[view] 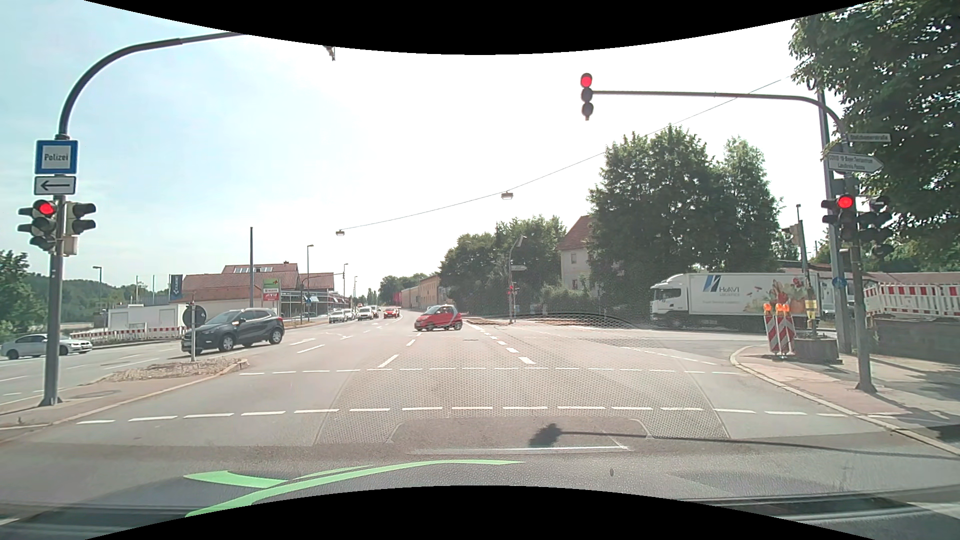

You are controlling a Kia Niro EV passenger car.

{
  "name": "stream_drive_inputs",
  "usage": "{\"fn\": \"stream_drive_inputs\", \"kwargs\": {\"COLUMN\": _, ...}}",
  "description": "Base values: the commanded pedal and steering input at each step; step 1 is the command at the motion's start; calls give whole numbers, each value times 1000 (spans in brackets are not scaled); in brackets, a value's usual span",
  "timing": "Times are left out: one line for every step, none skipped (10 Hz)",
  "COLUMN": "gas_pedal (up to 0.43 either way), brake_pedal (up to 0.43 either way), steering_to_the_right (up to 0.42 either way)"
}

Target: Follow the waypoints while adhering to traffic rules and regulations

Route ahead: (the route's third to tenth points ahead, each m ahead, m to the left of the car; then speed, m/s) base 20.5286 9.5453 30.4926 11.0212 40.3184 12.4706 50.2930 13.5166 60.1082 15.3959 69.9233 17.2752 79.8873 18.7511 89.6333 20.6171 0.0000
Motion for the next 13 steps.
{"fn": "stream_drive_inputs", "kwargs": {"gas_pedal": 0, "brake_pedal": 348, "steering_to_the_right": -11}}
{"fn": "stream_drive_inputs", "kwargs": {"gas_pedal": 0, "brake_pedal": 341, "steering_to_the_right": -12}}
{"fn": "stream_drive_inputs", "kwargs": {"gas_pedal": 0, "brake_pedal": 341, "steering_to_the_right": -12}}
{"fn": "stream_drive_inputs", "kwargs": {"gas_pedal": 0, "brake_pedal": 341, "steering_to_the_right": -12}}
{"fn": "stream_drive_inputs", "kwargs": {"gas_pedal": 0, "brake_pedal": 341, "steering_to_the_right": -11}}
{"fn": "stream_drive_inputs", "kwargs": {"gas_pedal": 0, "brake_pedal": 341, "steering_to_the_right": -11}}
{"fn": "stream_drive_inputs", "kwargs": {"gas_pedal": 0, "brake_pedal": 341, "steering_to_the_right": -12}}
{"fn": "stream_drive_inputs", "kwargs": {"gas_pedal": 0, "brake_pedal": 341, "steering_to_the_right": -12}}
{"fn": "stream_drive_inputs", "kwargs": {"gas_pedal": 0, "brake_pedal": 341, "steering_to_the_right": -12}}
{"fn": "stream_drive_inputs", "kwargs": {"gas_pedal": 0, "brake_pedal": 341, "steering_to_the_right": -11}}
{"fn": "stream_drive_inputs", "kwargs": {"gas_pedal": 0, "brake_pedal": 341, "steering_to_the_right": -11}}
{"fn": "stream_drive_inputs", "kwargs": {"gas_pedal": 0, "brake_pedal": 341, "steering_to_the_right": -12}}
{"fn": "stream_drive_inputs", "kwargs": {"gas_pedal": 0, "brake_pedal": 341, "steering_to_the_right": -12}}
